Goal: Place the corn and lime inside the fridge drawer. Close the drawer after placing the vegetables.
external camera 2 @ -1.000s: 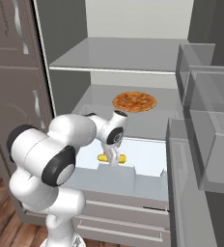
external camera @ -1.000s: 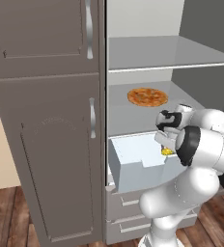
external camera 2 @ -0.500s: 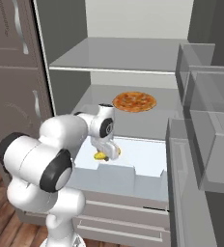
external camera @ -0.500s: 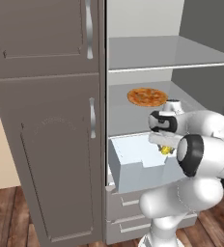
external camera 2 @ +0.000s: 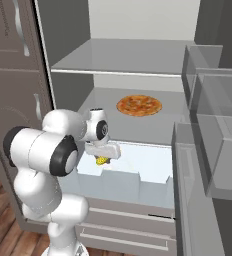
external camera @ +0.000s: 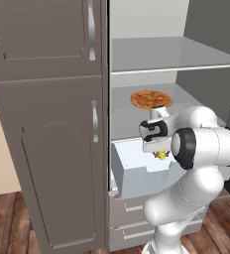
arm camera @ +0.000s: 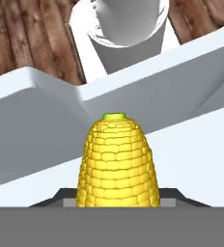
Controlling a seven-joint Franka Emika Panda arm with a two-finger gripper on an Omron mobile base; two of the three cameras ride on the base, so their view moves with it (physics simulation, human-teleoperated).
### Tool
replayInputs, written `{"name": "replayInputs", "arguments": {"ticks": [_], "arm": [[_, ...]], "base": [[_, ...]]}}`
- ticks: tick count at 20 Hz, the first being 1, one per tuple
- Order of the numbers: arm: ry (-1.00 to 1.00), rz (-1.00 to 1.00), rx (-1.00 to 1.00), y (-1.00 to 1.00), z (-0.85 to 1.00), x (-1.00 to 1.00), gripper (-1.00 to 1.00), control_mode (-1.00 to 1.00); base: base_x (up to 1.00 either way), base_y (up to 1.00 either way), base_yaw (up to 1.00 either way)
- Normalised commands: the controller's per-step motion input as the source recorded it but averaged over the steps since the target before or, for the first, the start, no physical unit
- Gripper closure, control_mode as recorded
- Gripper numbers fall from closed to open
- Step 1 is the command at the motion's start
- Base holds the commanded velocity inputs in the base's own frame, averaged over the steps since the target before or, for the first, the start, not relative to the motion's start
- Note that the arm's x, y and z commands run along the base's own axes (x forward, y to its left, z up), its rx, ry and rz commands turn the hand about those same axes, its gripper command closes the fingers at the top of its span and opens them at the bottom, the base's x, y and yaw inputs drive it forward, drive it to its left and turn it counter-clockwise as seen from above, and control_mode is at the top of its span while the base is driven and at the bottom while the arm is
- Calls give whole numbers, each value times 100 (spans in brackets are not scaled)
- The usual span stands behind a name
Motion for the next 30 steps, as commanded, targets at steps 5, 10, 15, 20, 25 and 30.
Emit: {"name": "replayInputs", "arguments": {"ticks": [5,10,15,20,25,30], "arm": [[0,21,0,1,-42,-2,100,-100],[1,9,0,6,-48,1,100,-100],[0,8,0,1,-28,0,100,-100],[0,6,0,0,-7,0,-100,-100],[0,1,0,0,33,-1,-100,-100],[0,2,2,5,73,-20,-100,-100]], "base": [[0,0,0],[0,0,0],[0,0,0],[0,0,0],[0,0,0],[0,0,0]]}}
